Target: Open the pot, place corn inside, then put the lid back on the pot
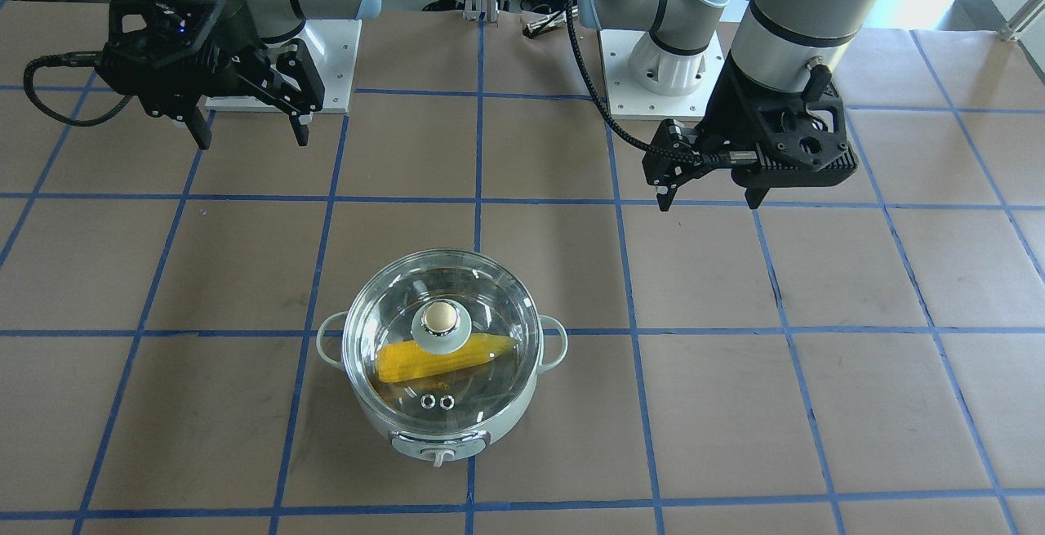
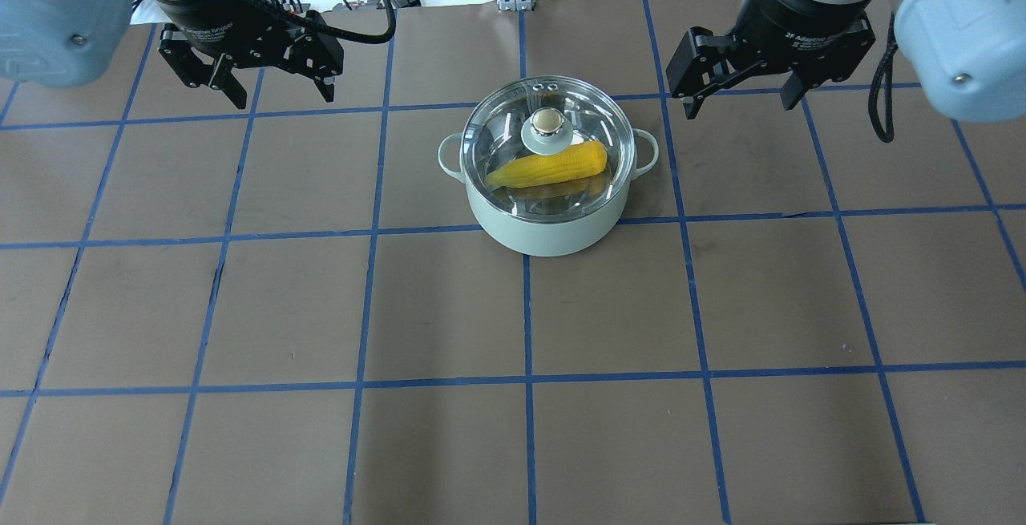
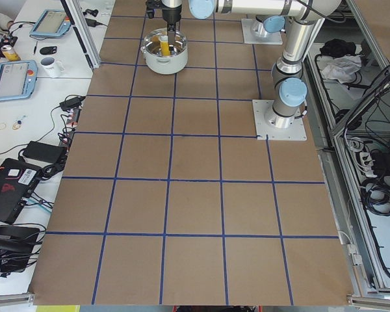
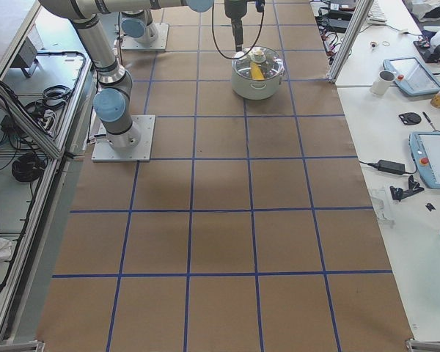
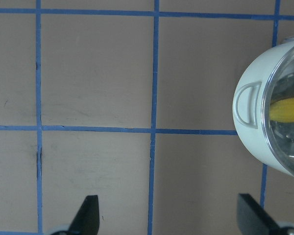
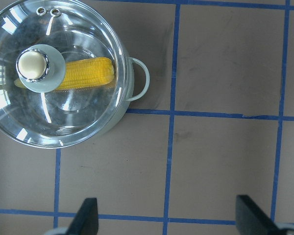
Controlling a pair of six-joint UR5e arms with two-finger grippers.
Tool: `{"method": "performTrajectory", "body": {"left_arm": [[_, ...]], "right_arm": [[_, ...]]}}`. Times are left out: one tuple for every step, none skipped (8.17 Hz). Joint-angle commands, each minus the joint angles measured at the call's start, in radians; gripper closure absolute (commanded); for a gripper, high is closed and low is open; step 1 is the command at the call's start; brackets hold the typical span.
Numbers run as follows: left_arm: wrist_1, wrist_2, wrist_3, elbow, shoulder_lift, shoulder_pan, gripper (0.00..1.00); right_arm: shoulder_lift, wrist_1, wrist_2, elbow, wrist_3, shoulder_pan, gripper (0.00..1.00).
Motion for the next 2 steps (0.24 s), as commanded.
{"method": "performTrajectory", "body": {"left_arm": [[0.002, 0.000, 0.000, 0.002, 0.002, 0.000, 0.00], [0.003, 0.000, 0.000, 0.002, 0.000, 0.000, 0.00]], "right_arm": [[0.000, 0.007, 0.001, 0.000, 0.000, 0.000, 0.00], [0.000, 0.004, 0.001, 0.000, 0.000, 0.000, 0.00]]}}
